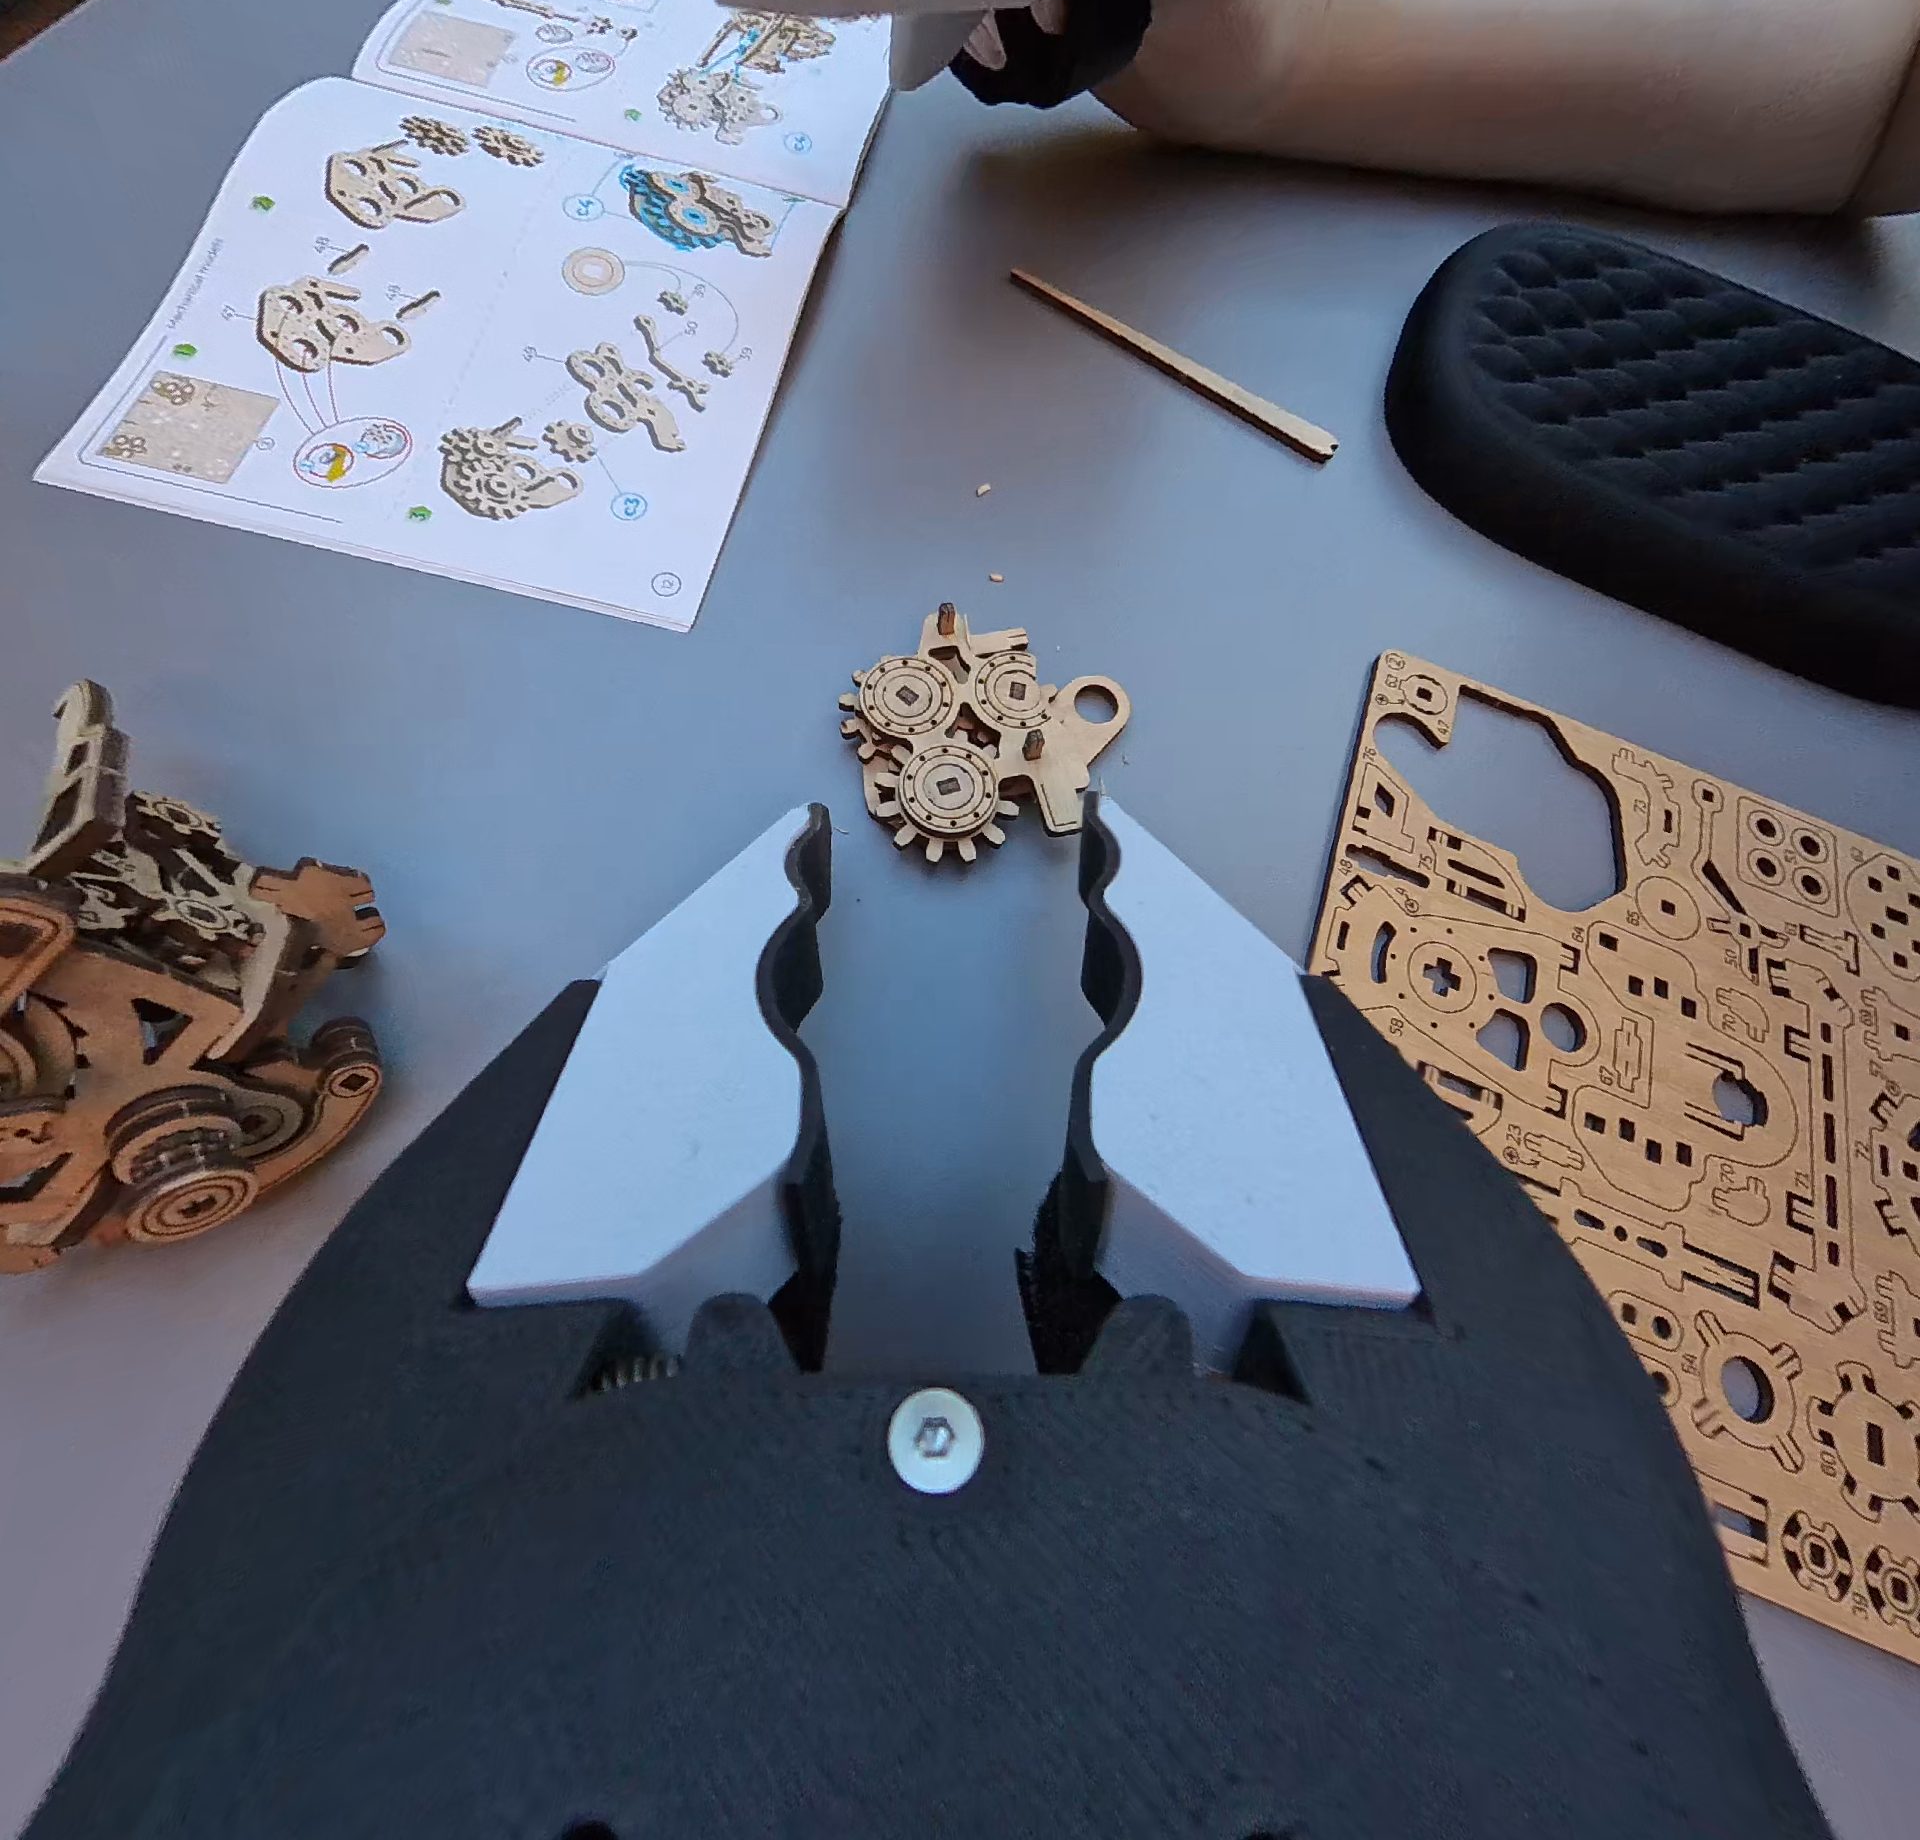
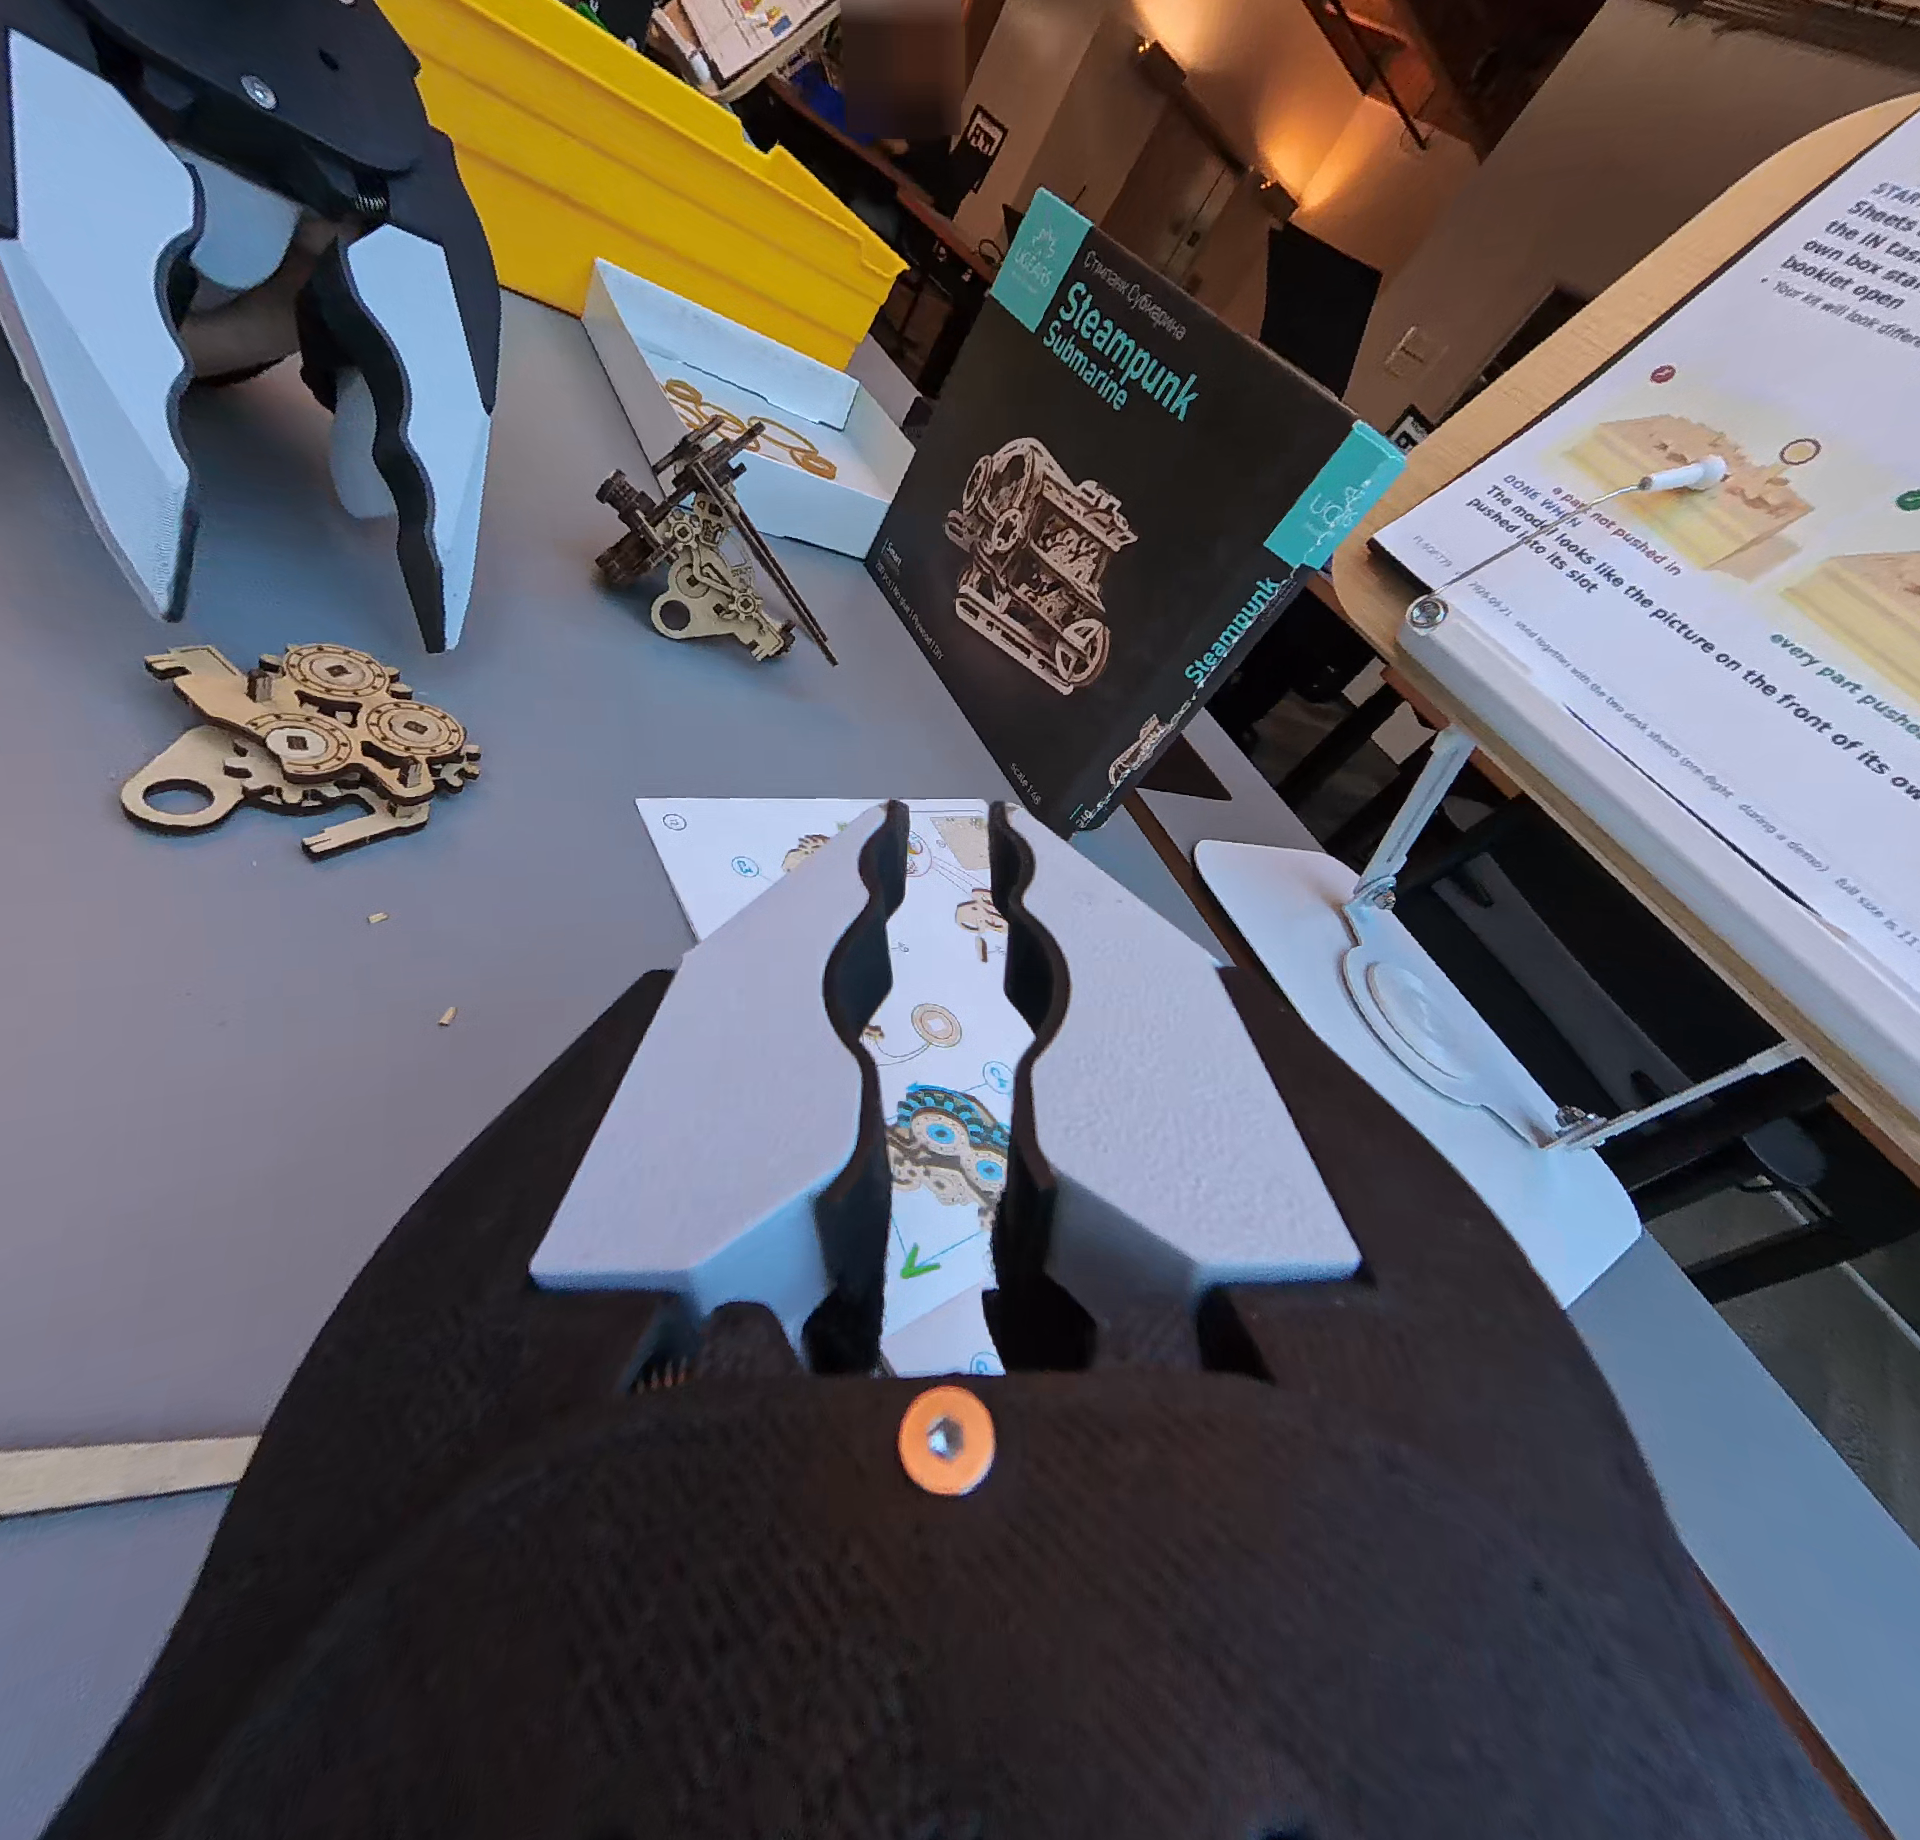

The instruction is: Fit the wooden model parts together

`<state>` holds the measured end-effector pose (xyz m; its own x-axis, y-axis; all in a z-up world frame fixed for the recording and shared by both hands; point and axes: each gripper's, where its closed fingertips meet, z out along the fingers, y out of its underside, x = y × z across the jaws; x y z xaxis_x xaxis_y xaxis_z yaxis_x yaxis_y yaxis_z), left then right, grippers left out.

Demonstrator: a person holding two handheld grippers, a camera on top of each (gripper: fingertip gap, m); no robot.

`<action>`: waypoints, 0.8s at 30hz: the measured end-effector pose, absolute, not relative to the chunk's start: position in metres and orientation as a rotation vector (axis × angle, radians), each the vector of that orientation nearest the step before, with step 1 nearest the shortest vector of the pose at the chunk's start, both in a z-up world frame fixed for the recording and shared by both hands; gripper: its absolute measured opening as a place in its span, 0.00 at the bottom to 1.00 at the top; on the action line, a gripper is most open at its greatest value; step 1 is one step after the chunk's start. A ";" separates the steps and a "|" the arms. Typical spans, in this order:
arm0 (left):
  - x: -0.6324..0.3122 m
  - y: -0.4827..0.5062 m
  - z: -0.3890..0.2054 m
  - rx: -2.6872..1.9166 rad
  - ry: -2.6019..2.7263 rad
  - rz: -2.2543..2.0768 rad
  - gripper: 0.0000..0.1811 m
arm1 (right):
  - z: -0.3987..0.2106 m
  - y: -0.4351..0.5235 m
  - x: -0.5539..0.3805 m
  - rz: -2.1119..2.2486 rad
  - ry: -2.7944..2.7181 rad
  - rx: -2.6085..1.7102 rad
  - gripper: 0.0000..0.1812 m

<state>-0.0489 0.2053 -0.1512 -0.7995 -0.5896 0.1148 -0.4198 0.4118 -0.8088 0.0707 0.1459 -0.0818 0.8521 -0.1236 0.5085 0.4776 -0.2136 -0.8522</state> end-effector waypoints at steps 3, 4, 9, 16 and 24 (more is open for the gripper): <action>-0.052 0.202 -0.149 -0.917 2.491 -1.398 0.31 | -0.083 0.145 0.076 -0.530 -0.232 -1.712 0.08; -0.054 0.200 -0.148 -0.919 2.501 -1.411 0.32 | -0.083 0.144 0.079 -0.525 -0.217 -1.714 0.08; -0.051 0.203 -0.161 -0.854 2.505 -1.216 0.36 | -0.084 0.143 0.086 -0.489 -0.162 -1.719 0.08; -0.053 0.195 -0.165 -0.804 2.520 -1.179 0.32 | -0.093 0.146 0.085 -0.475 -0.175 -1.762 0.08; -0.052 0.198 -0.165 -0.791 2.508 -1.157 0.27 | -0.102 0.151 0.079 -0.531 -0.251 -1.807 0.08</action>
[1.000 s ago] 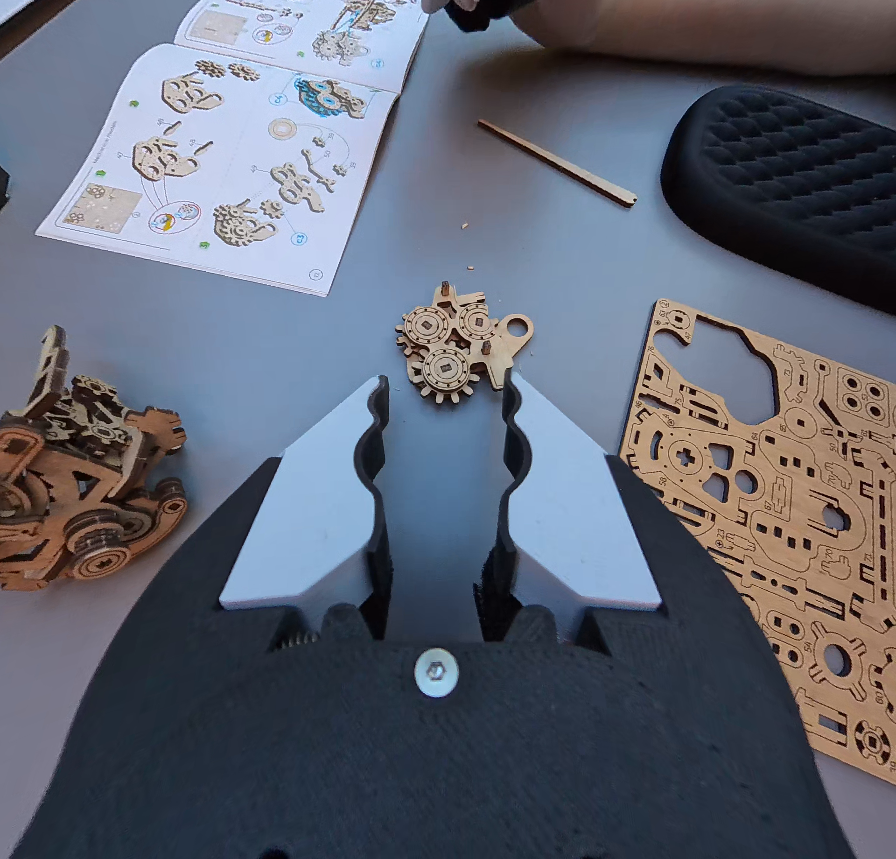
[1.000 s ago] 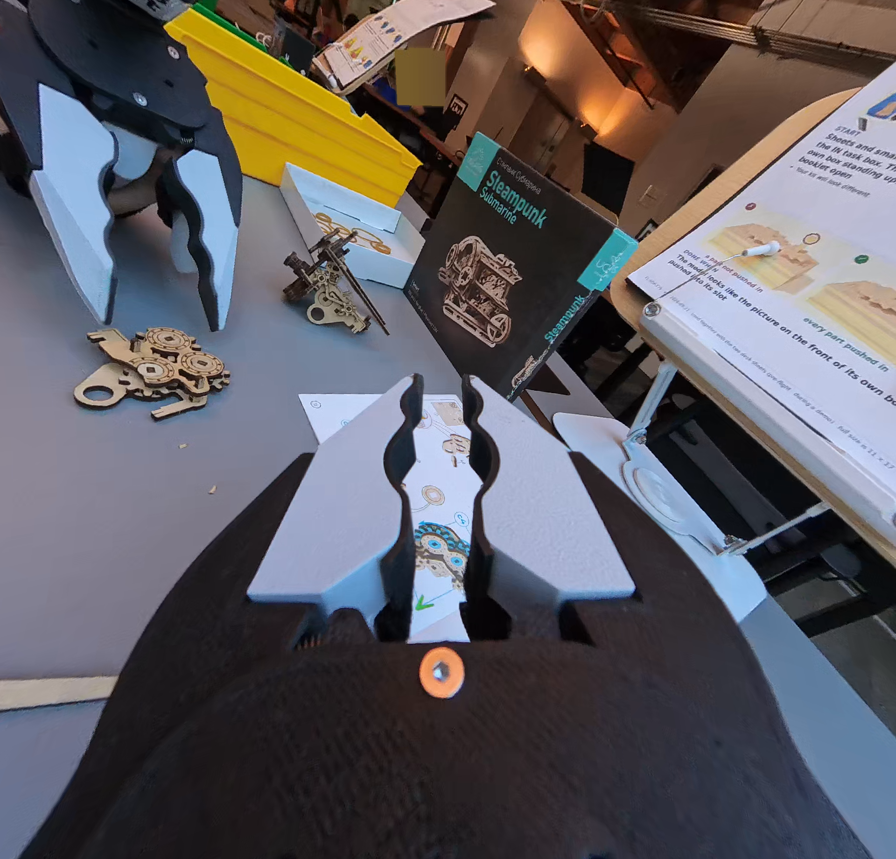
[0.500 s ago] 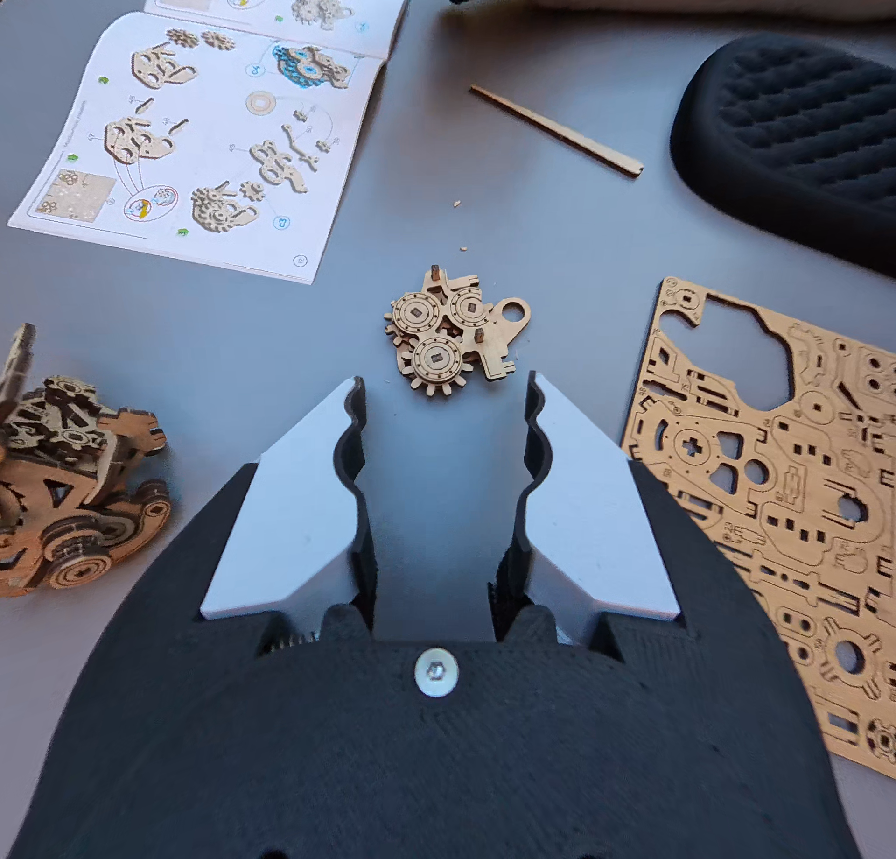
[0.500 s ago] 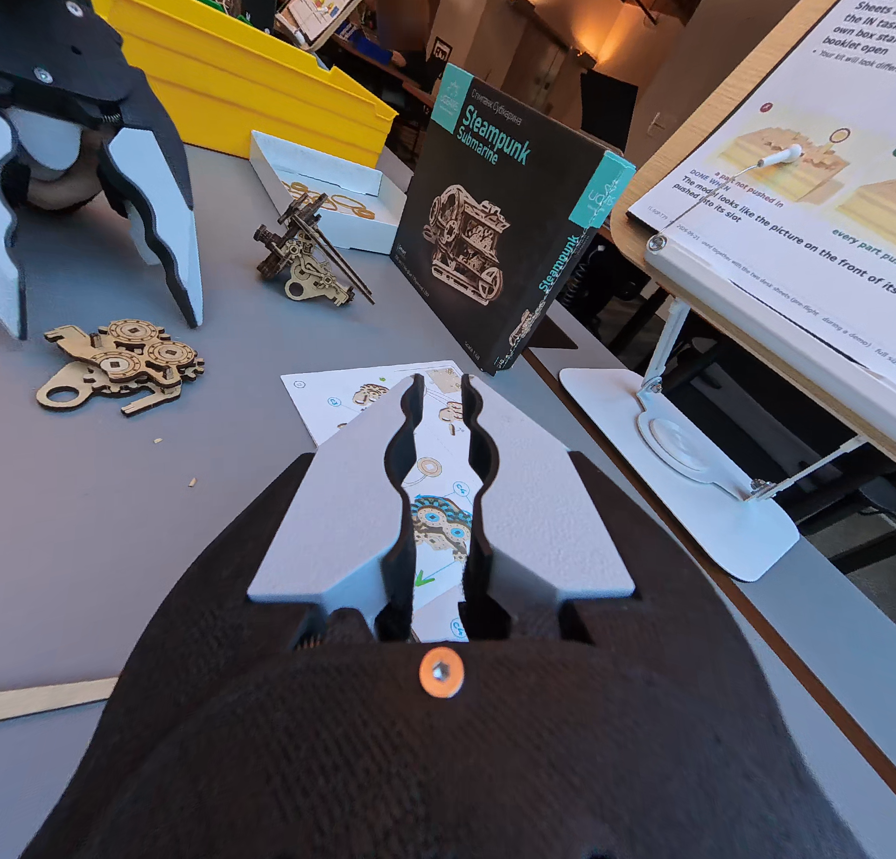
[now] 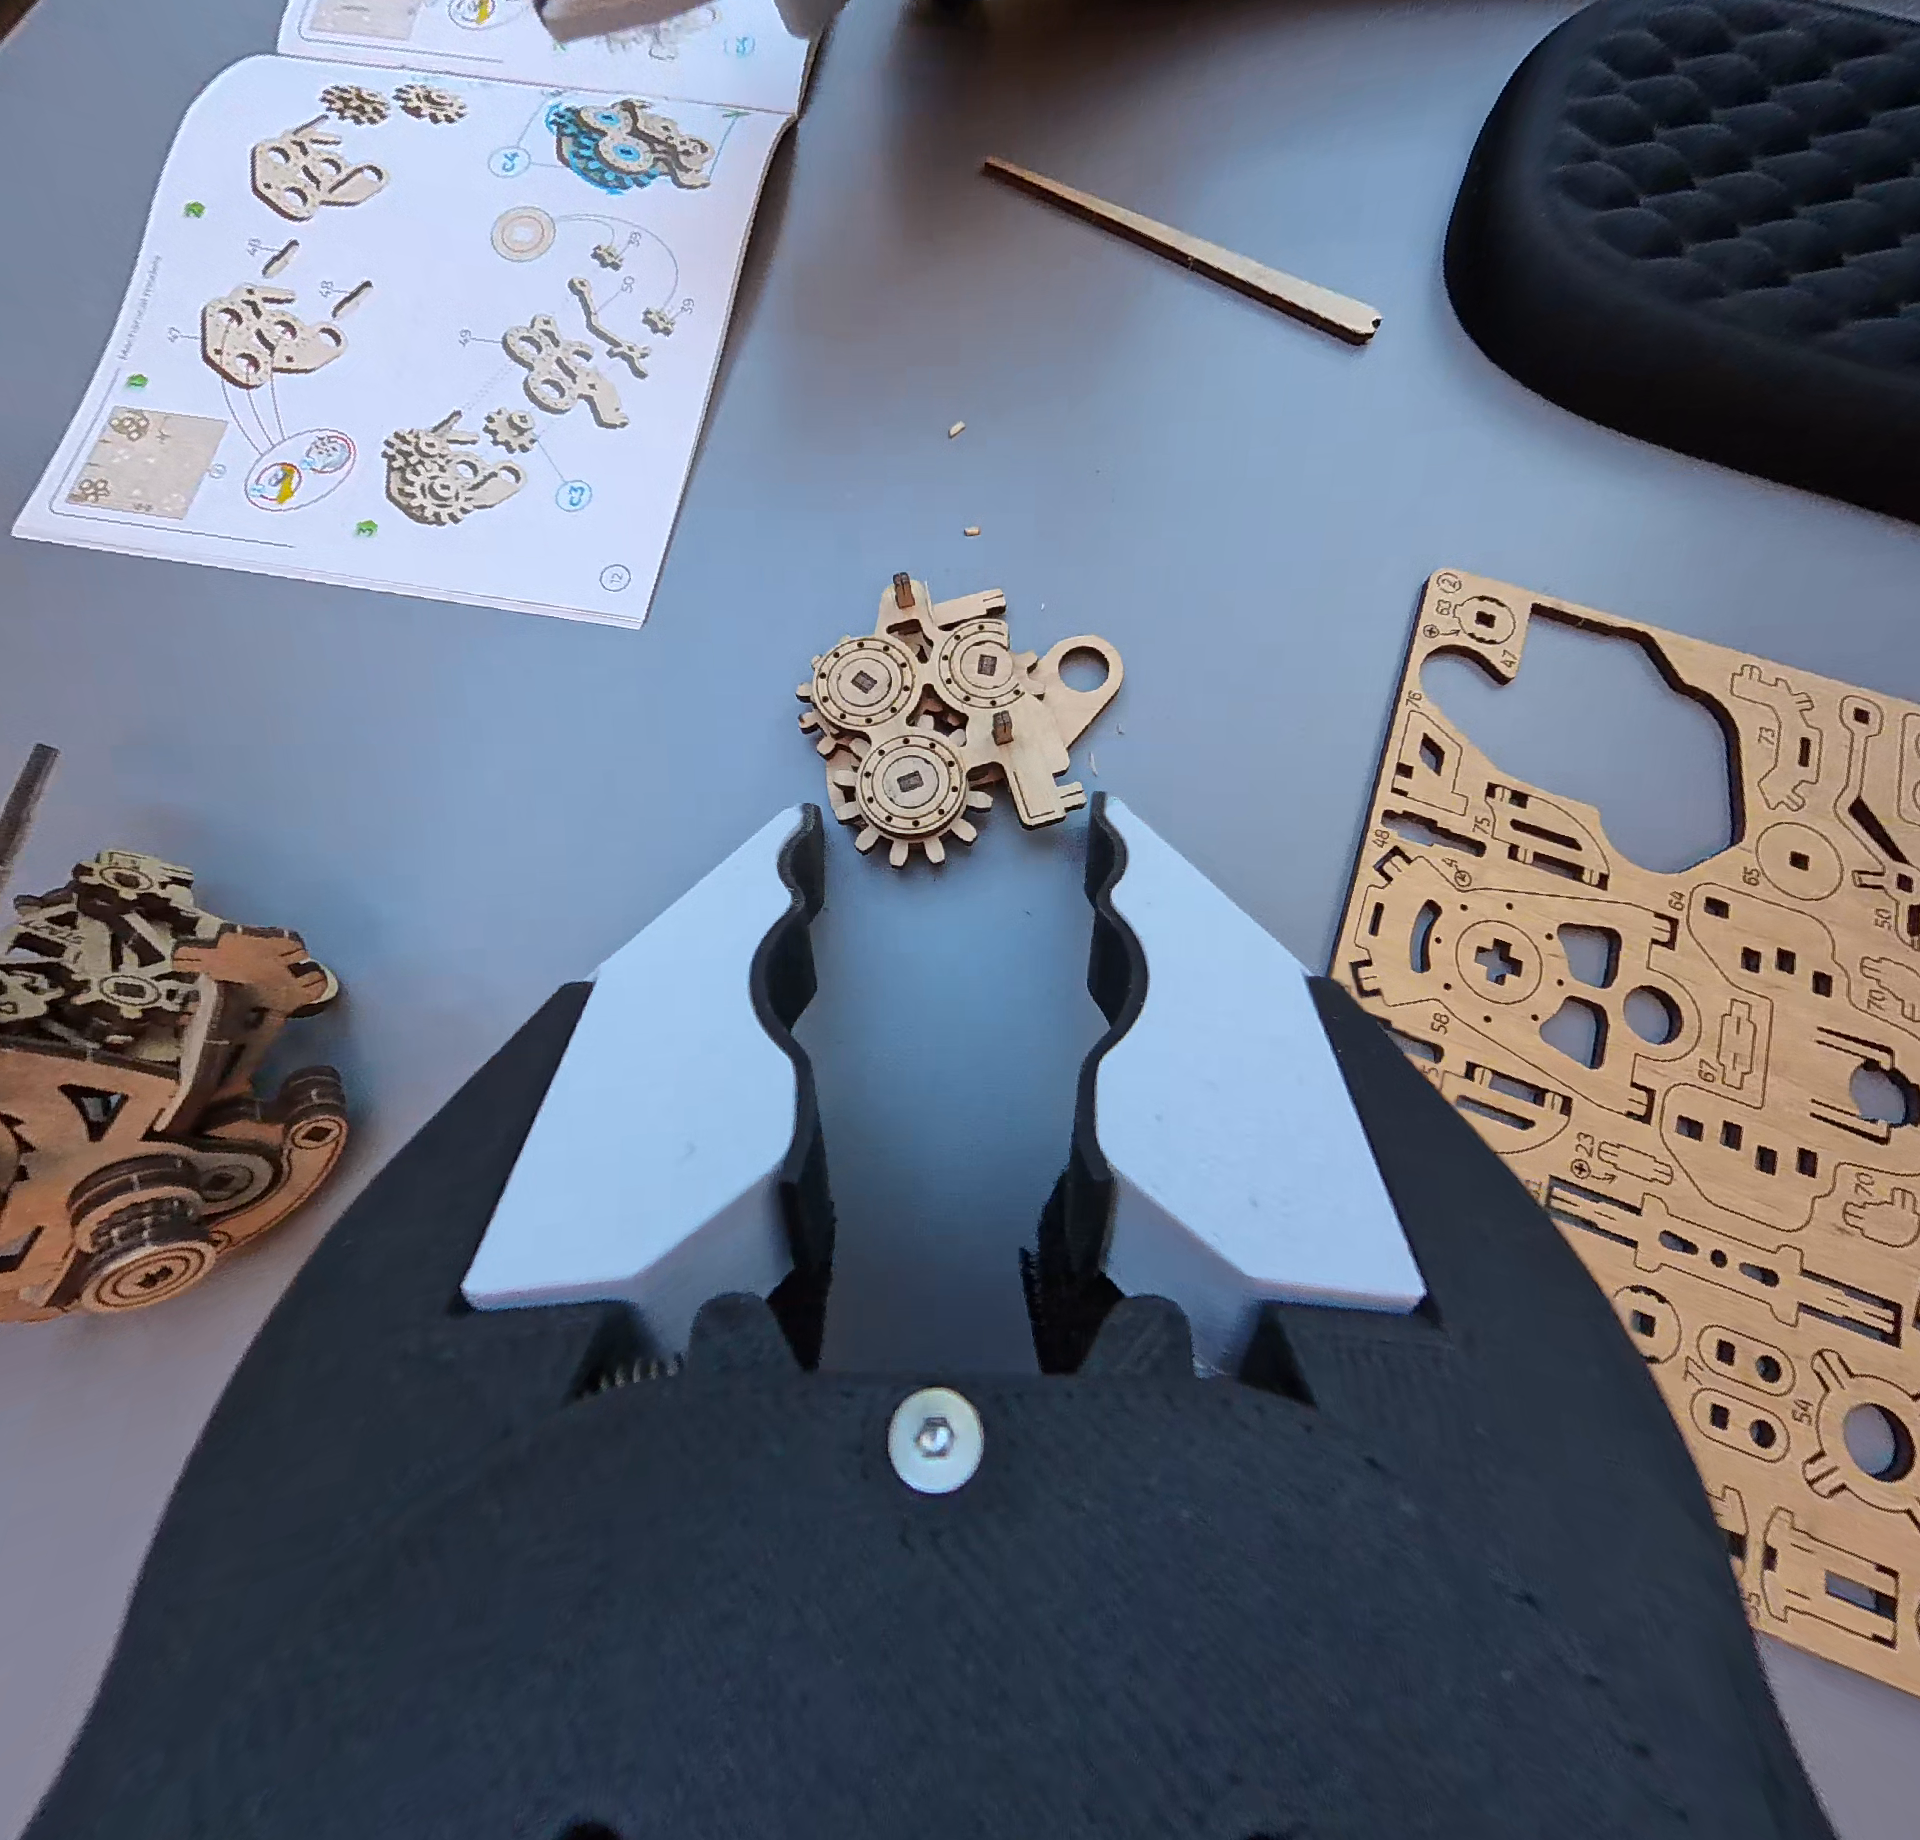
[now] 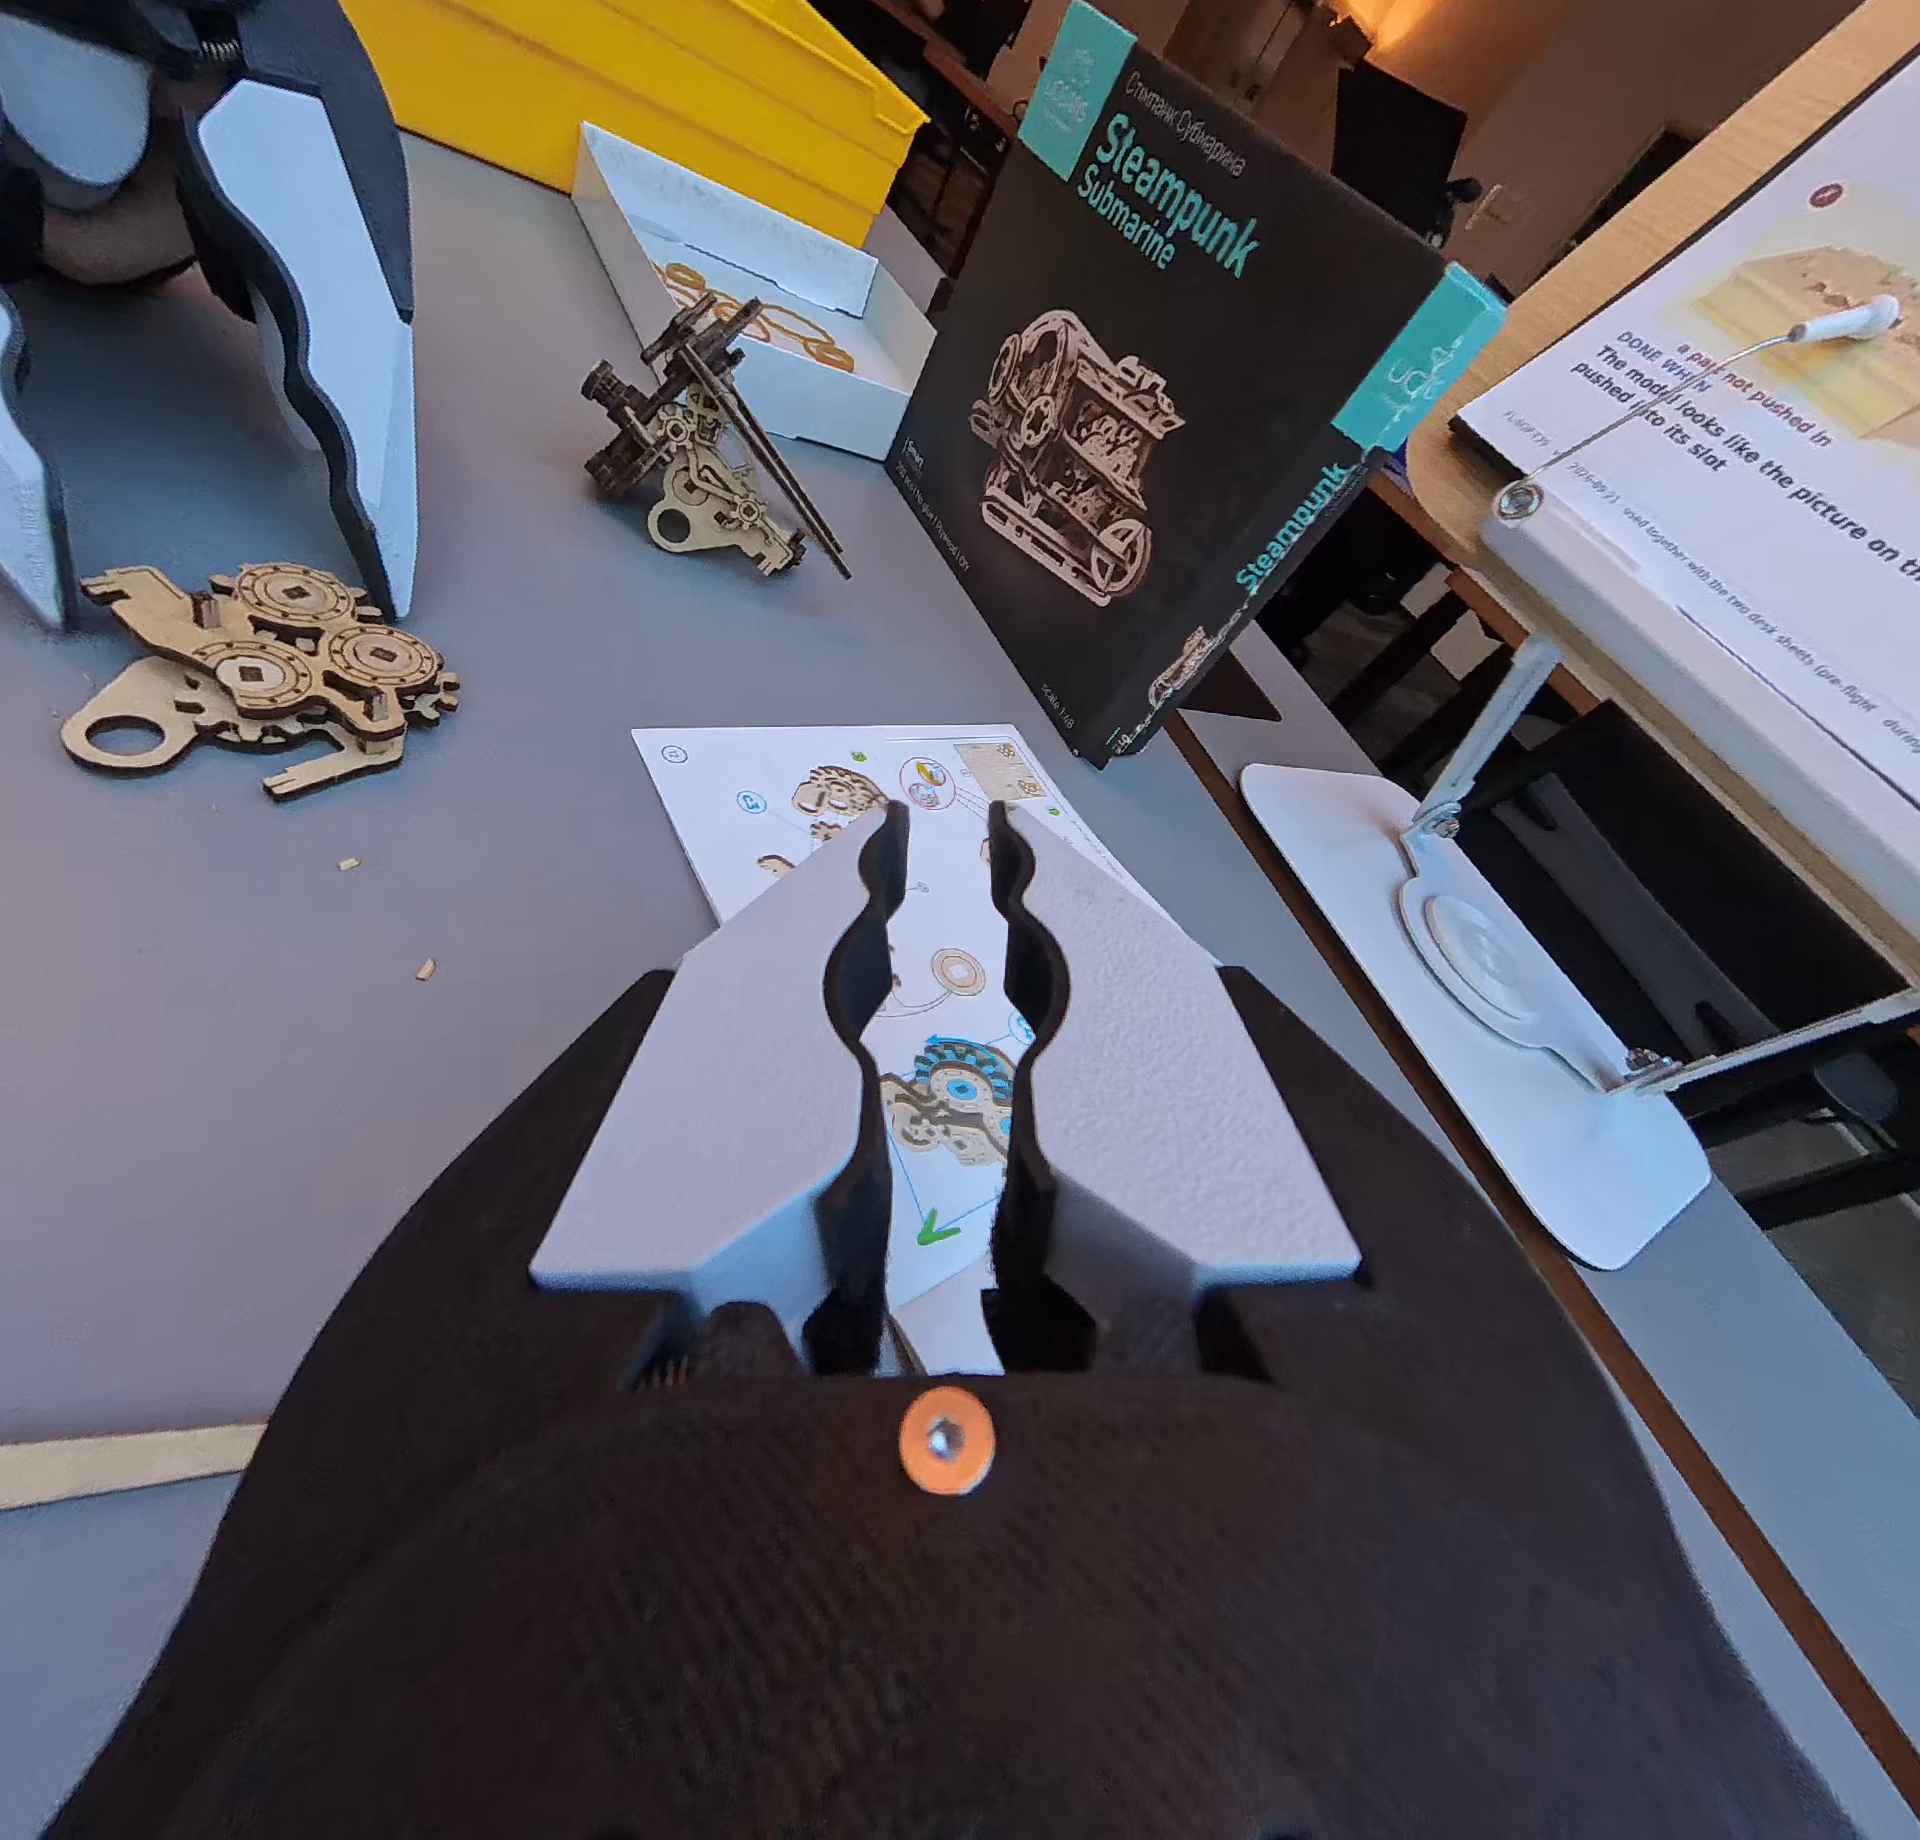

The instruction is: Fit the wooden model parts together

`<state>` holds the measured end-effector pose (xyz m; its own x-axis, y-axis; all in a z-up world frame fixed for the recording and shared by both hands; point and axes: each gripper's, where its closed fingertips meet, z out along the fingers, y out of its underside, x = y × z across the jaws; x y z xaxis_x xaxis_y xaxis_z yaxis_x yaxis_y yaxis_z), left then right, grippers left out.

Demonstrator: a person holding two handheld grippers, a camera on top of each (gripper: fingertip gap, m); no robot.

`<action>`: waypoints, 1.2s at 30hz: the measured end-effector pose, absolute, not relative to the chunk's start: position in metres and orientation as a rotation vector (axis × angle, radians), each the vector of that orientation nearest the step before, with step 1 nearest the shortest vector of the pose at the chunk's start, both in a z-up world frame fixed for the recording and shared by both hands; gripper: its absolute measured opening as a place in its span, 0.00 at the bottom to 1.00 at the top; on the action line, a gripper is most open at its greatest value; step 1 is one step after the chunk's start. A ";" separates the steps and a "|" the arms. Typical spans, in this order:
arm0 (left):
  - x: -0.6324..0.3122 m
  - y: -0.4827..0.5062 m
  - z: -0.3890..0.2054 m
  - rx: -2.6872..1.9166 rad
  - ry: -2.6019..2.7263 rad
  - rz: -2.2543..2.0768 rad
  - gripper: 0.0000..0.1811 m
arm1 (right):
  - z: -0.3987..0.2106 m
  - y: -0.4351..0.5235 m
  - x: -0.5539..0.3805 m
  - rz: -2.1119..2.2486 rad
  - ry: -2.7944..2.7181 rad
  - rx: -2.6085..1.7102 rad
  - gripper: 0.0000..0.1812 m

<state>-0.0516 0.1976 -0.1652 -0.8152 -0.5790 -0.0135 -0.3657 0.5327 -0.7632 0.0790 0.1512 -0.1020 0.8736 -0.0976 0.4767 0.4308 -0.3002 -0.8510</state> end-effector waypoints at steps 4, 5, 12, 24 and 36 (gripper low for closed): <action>-0.051 0.197 -0.165 -0.796 2.506 -1.164 0.28 | -0.106 0.153 0.077 -0.547 -0.280 -1.827 0.08; -0.052 0.196 -0.165 -0.791 2.510 -1.166 0.30 | -0.107 0.153 0.077 -0.547 -0.284 -1.829 0.08; -0.051 0.194 -0.166 -0.764 2.504 -1.129 0.28 | -0.104 0.152 0.082 -0.553 -0.254 -1.821 0.08; -0.056 0.192 -0.166 -0.707 2.531 -1.141 0.26 | -0.100 0.149 0.087 -0.534 -0.209 -1.800 0.08; -0.061 0.188 -0.166 -0.660 2.553 -1.159 0.26 | -0.100 0.149 0.086 -0.537 -0.215 -1.801 0.08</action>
